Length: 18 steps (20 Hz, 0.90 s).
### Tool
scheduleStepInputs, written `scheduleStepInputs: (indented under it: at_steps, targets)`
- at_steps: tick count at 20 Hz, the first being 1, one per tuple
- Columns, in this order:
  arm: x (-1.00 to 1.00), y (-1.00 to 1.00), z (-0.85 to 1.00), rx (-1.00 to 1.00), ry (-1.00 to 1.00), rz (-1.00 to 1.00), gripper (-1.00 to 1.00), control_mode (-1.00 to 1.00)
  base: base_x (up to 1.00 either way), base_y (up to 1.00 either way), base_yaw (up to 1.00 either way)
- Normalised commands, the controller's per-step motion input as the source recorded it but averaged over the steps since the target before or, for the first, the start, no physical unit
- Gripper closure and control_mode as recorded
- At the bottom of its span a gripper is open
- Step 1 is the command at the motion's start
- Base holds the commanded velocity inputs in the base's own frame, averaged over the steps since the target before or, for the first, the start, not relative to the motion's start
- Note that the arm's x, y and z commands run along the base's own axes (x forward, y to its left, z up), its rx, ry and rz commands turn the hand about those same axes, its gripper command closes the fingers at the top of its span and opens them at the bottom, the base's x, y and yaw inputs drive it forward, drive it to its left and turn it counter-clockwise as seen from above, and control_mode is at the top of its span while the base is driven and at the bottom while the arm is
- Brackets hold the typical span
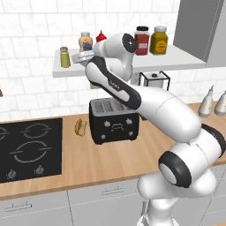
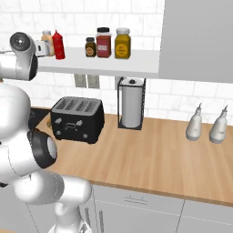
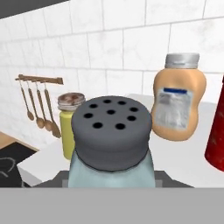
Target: Put the shaker and condiment bottle from the counter next to their counterparts in the cabinet.
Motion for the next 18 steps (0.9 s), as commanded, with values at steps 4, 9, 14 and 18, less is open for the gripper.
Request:
scheduleStepInputs:
  at_steps: [4,9,14,18]
  targets:
    - [0.18,0.15,-0.07,0.0,0.0,0.0,1.0,-1.0,0.0,0.0,0.0]
    - [0.24,0.11,-0.08,0.0,0.0,0.0,1.0,-1.0,0.0,0.0,0.0]
    - [0.2,0.1,-0.06,0.0,0.0,0.0,1.0,-1.0,0.0,0.0,0.0]
    - [0.19,0.17,-0.04,0.0,0.0,0.0,1.0,-1.0,0.0,0.0,0.0]
